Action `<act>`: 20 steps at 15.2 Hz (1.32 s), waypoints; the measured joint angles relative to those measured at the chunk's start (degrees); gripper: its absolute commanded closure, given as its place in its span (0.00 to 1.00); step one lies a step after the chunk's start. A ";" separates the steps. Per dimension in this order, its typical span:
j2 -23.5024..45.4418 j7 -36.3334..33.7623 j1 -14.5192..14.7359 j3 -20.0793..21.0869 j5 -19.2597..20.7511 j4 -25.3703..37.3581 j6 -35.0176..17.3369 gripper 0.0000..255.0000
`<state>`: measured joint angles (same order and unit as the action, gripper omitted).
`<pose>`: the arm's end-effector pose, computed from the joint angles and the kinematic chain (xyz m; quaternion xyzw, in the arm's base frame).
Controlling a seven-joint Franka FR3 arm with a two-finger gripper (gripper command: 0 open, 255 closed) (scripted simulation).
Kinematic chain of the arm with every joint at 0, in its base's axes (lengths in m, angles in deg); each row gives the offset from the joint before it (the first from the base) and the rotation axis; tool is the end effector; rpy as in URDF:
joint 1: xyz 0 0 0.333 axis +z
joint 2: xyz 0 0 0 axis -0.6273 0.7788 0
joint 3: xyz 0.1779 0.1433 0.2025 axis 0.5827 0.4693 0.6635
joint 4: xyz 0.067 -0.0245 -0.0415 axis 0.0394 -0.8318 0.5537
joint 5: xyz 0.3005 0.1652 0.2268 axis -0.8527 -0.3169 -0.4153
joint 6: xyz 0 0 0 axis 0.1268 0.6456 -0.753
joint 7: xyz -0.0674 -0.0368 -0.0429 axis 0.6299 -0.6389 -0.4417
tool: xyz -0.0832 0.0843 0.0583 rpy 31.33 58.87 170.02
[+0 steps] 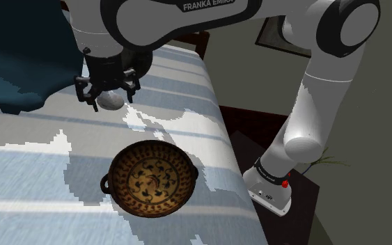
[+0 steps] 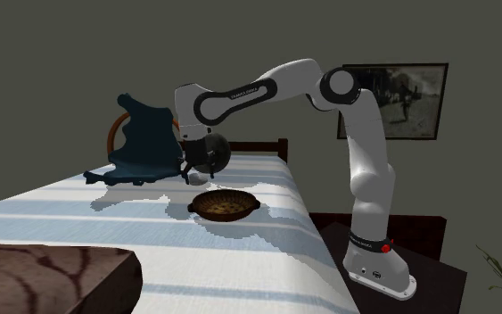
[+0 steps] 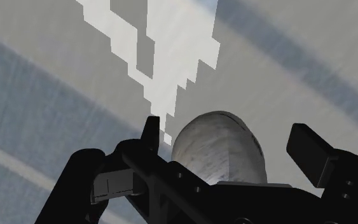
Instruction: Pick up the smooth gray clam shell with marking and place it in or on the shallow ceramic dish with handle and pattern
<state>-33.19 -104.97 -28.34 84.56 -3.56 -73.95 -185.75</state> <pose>0.4655 0.4283 0.4185 0.9905 -0.1246 0.0159 0.0564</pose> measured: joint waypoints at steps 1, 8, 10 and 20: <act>0.00 0.00 0.00 0.00 0.00 0.00 0.01 1.00; 0.00 0.00 0.00 0.00 0.00 0.01 0.00 1.00; 0.00 0.00 0.00 0.00 0.00 0.01 0.00 0.00; -1.96 10.59 -3.04 -0.51 2.52 -0.88 -6.38 0.00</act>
<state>-35.15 -94.38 -31.38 84.06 -1.04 -74.83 -192.13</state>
